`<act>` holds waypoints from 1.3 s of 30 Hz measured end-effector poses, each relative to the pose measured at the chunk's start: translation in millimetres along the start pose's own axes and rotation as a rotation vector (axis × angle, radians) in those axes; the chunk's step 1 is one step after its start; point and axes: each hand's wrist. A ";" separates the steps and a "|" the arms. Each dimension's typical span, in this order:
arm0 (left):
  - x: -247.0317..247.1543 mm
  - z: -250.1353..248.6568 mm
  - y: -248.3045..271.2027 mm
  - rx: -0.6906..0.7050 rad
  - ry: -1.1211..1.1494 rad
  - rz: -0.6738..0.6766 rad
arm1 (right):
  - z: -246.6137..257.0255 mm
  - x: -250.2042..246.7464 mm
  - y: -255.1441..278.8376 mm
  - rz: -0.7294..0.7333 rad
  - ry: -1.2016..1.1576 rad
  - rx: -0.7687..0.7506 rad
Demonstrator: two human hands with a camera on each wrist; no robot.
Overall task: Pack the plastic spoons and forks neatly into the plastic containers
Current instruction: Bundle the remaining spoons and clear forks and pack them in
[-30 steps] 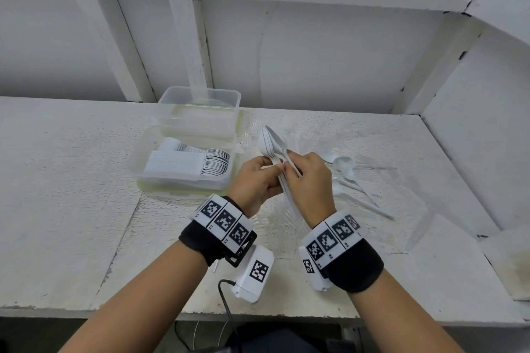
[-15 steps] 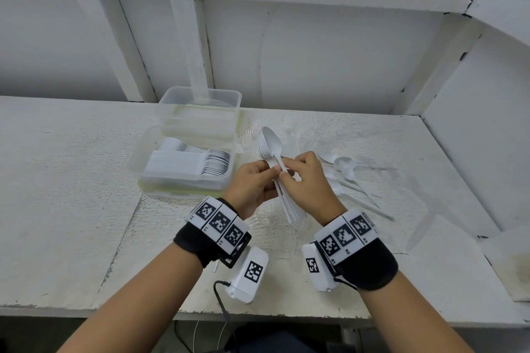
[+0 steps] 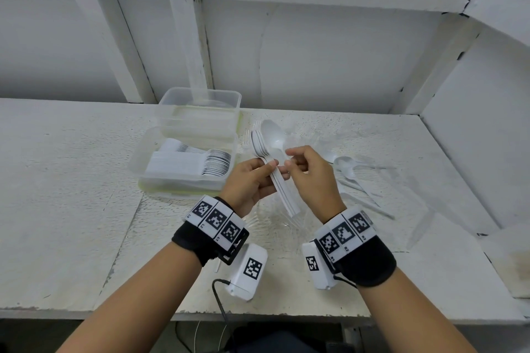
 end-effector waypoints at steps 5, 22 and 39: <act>-3.2 -0.8 0.1 0.006 0.044 -0.007 | 1.0 9.6 2.8 0.015 0.118 -0.077; -10.7 -8.0 -1.5 0.006 -0.319 -0.008 | 3.4 4.1 3.4 0.197 0.252 -0.270; -35.5 -25.3 5.2 0.383 -1.201 0.239 | 23.2 0.5 -20.1 0.669 0.768 -0.728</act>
Point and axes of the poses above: each hand's wrist, its own y-axis away from the middle knuckle, its own x-axis out of the palm, z = x × y, and after that the axes turned 11 degrees about -z, right-handed
